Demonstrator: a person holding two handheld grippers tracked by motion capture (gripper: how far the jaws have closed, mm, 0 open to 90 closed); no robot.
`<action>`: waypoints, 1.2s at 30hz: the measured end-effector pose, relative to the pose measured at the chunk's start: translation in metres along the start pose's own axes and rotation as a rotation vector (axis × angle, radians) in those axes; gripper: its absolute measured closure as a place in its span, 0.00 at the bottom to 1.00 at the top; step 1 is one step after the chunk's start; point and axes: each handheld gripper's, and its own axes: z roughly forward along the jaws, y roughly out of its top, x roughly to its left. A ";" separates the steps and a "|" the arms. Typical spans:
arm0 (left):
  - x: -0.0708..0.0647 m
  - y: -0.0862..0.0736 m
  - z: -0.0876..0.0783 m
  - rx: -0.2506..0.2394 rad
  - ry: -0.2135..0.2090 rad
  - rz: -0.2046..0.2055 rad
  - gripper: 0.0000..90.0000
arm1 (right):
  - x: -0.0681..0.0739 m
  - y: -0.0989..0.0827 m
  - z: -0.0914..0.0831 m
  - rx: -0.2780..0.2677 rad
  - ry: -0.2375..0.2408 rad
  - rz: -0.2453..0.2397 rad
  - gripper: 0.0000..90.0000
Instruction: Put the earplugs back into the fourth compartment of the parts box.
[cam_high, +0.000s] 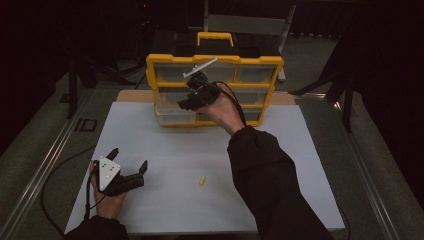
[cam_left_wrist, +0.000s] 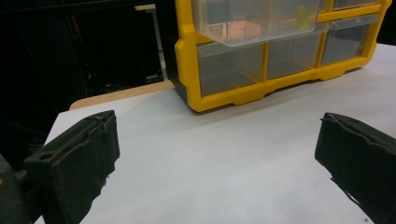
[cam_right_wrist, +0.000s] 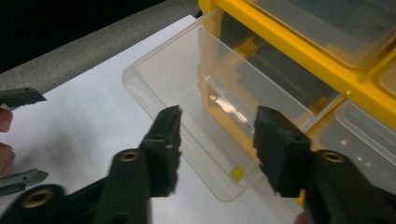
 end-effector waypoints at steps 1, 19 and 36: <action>0.000 0.000 0.000 0.000 0.000 -0.001 0.01 | 0.000 0.000 -0.001 -0.002 0.001 0.005 0.49; 0.000 0.000 0.000 -0.001 -0.002 0.000 0.01 | 0.004 -0.003 -0.021 0.002 -0.029 -0.022 0.13; -0.001 0.000 0.000 -0.003 0.000 0.002 0.01 | 0.024 -0.009 -0.031 0.011 -0.022 -0.092 0.10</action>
